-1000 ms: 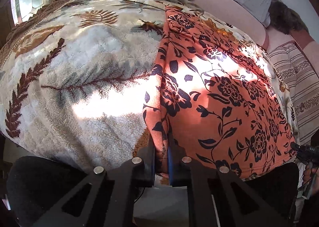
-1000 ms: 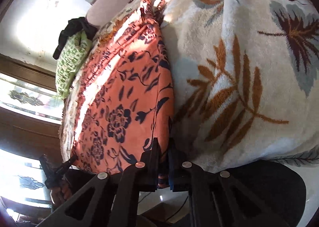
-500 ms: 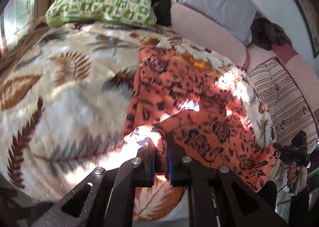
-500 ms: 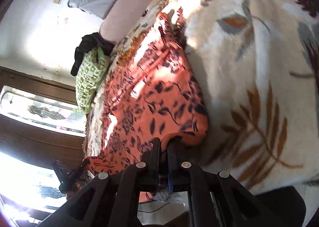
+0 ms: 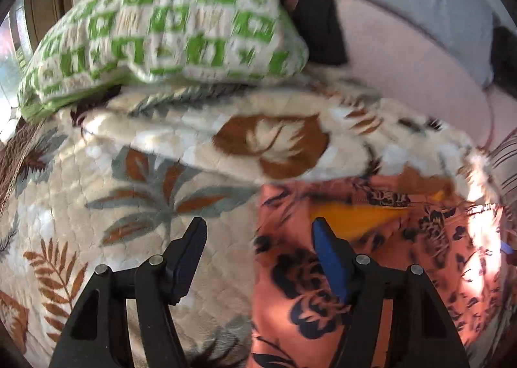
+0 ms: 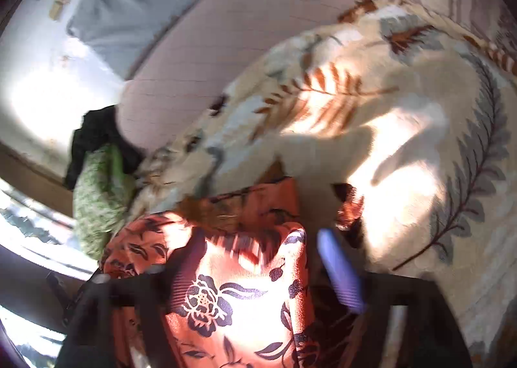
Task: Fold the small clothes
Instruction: 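Grasp the garment end with the left tool and fold it over while the right tool pinches the other end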
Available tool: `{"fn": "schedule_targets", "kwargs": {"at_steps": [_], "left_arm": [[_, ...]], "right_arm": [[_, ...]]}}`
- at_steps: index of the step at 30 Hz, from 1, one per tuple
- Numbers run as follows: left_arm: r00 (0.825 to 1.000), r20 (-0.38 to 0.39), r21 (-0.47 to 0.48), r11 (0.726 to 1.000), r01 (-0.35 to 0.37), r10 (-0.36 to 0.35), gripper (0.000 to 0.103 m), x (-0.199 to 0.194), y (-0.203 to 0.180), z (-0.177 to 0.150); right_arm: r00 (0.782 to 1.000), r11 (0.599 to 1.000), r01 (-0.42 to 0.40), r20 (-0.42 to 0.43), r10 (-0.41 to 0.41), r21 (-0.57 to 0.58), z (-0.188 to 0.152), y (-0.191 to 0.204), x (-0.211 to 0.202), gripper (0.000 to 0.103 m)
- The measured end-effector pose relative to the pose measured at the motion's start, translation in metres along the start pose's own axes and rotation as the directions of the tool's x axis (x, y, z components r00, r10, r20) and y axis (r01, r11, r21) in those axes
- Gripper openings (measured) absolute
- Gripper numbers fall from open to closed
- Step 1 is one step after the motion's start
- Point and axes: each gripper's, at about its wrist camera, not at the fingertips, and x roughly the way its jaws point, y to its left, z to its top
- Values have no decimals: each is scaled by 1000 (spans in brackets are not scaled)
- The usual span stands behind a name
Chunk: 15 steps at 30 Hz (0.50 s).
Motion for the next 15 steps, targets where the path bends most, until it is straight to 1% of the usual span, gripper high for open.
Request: {"fn": "schedule_targets", "kwargs": {"at_steps": [1, 2, 4, 5, 6, 7, 8, 9, 10, 12, 13, 14, 15], "left_arm": [[999, 12, -24, 999, 35, -35, 67, -2, 7, -8], [997, 46, -32, 998, 57, -55, 67, -11, 14, -16], [994, 92, -8, 999, 52, -51, 68, -41, 23, -37], [992, 100, -4, 997, 76, -76, 68, -57, 27, -49], [989, 100, -6, 993, 115, -113, 68, -74, 30, -64], [984, 103, -18, 988, 150, -148, 68, -90, 32, -81], [977, 112, -34, 982, 187, -183, 68, -105, 32, -97], [969, 121, -58, 973, 222, -213, 70, -117, 30, -116], [964, 119, -89, 965, 248, -237, 71, -125, 25, -131], [949, 88, -146, 939, 313, -302, 72, -120, 10, -155], [945, 74, -173, 929, 328, -320, 72, -113, 2, -163], [947, 61, -210, 924, 321, -315, 72, -104, -4, -167], [950, 49, -253, 916, 312, -310, 72, -95, -8, -170]], "right_arm": [[1000, 1000, -22, -3, 22, 10, -9, -7, 5, 86], [999, 999, -51, -8, 51, 8, -18, -12, 5, 86], [1000, 999, -12, 27, 13, -37, -40, -18, -12, 86], [999, 998, -17, 50, 20, -59, -53, -21, -27, 86], [998, 998, -14, 65, 18, -57, -68, -26, -42, 86], [996, 999, -4, 85, 7, -36, -84, -32, -58, 86], [994, 1000, -28, 108, 28, -3, -103, -38, -76, 86], [991, 996, -73, 116, 68, 43, -125, -44, -90, 86], [990, 990, -107, 104, 98, 87, -146, -48, -96, 86], [987, 980, -155, 55, 149, 121, -181, -46, -96, 86], [985, 976, -173, 46, 168, 133, -190, -43, -92, 86], [981, 969, -196, 47, 190, 153, -193, -42, -85, 86], [978, 959, -207, 66, 198, 192, -193, -43, -78, 86]]}}
